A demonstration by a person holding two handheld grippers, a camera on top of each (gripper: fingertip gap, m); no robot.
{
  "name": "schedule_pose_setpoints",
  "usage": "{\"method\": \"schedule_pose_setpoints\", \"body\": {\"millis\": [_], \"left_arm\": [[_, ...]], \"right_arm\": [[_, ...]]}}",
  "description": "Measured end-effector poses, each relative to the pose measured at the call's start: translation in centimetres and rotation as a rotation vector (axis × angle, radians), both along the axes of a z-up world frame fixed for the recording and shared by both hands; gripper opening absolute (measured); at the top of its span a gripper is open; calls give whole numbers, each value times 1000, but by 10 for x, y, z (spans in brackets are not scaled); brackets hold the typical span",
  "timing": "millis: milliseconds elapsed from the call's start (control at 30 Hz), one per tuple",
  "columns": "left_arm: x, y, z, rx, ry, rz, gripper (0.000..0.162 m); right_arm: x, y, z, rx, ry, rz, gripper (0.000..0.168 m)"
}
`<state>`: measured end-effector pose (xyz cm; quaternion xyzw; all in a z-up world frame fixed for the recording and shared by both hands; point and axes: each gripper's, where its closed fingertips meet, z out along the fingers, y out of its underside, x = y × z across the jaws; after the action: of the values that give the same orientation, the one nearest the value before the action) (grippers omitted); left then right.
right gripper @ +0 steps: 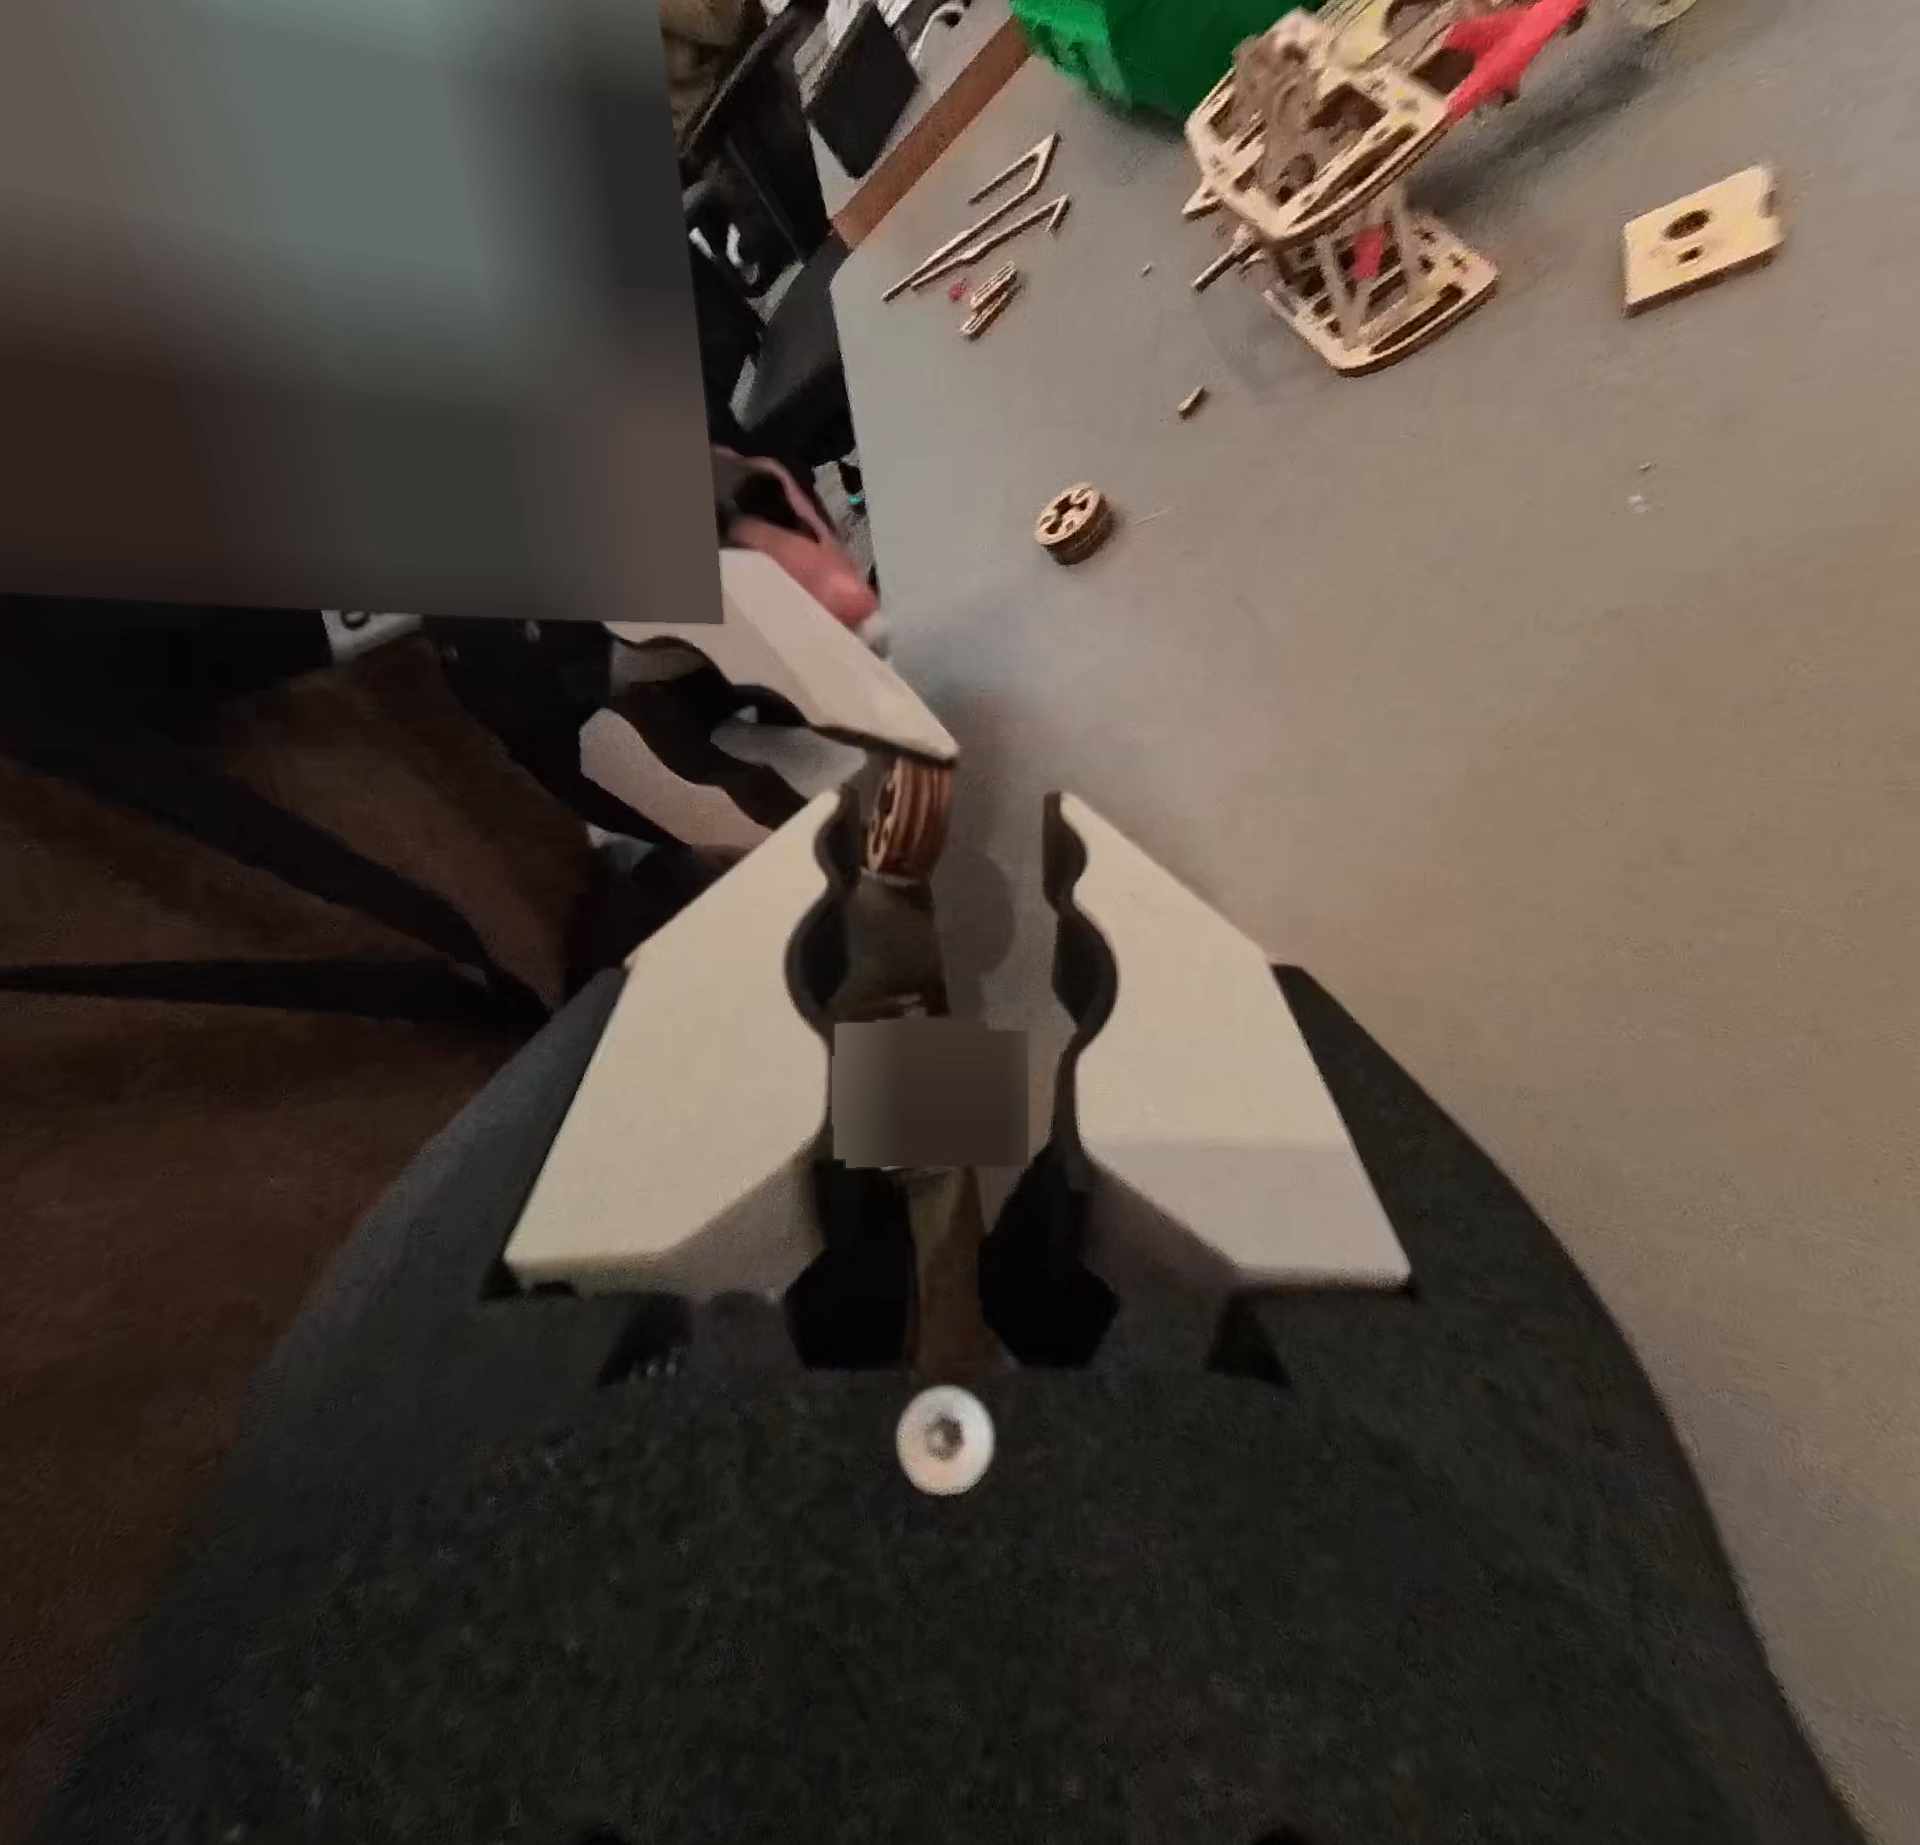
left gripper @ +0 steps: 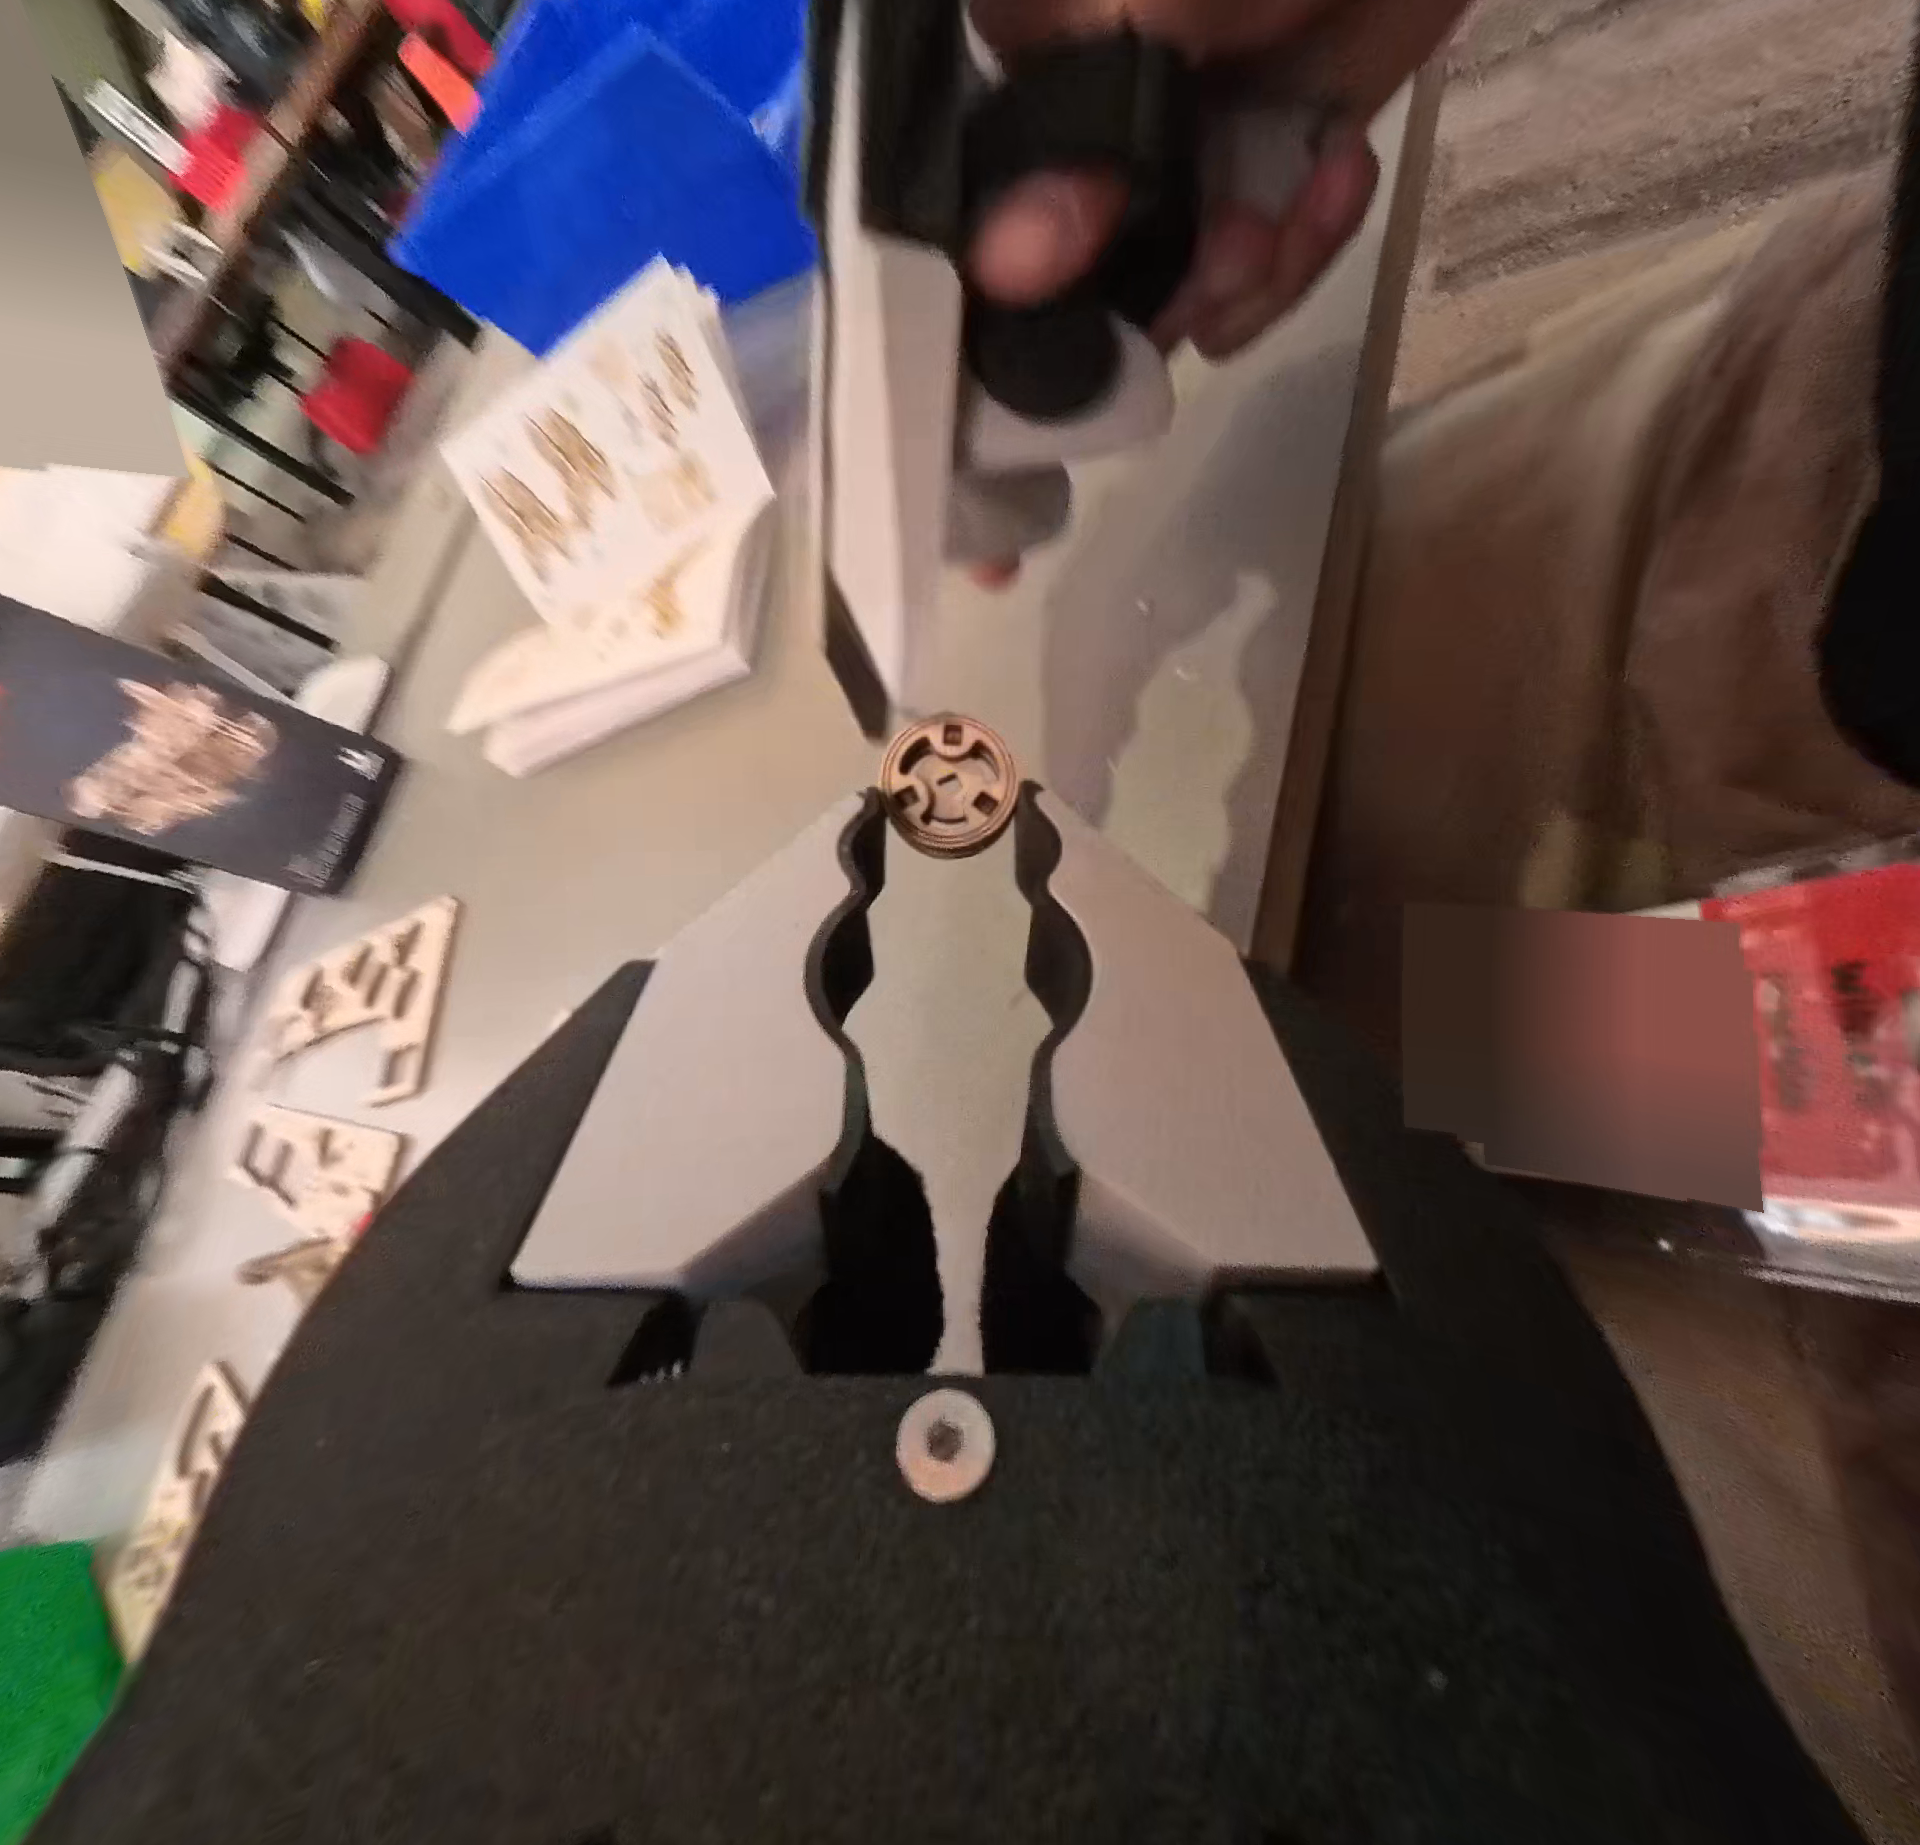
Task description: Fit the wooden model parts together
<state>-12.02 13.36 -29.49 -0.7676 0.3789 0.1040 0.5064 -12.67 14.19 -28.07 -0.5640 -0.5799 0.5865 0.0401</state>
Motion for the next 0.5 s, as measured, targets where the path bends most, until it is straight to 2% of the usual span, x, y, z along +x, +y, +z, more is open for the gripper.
{"method": "schedule_pose_setpoints", "body": {"millis": [67, 133, 233, 300, 400, 500], "left_arm": [[4, 1, 17, 76, 6, -1, 21], [7, 0, 26, 112, 45, 6, 21], [8, -2, 31, 142, 94, 32, 22], [12, -8, 43, 125, -43, 47, 27], [18, -18, 63, 47, -377, 15, 37], [29, -28, 76, -5, -570, -70, 33]], "right_arm": [[1, -15, 5, -45, 18, 54, 33], [3, -20, 16, -88, 45, 74, 15], [6, -23, 21, -9, 43, 82, 11], [10, -24, 33, 110, 135, 74, 12], [16, -23, 45, 391, 242, 51, 11], [27, -42, 66, 490, 342, 69, 11]]}}
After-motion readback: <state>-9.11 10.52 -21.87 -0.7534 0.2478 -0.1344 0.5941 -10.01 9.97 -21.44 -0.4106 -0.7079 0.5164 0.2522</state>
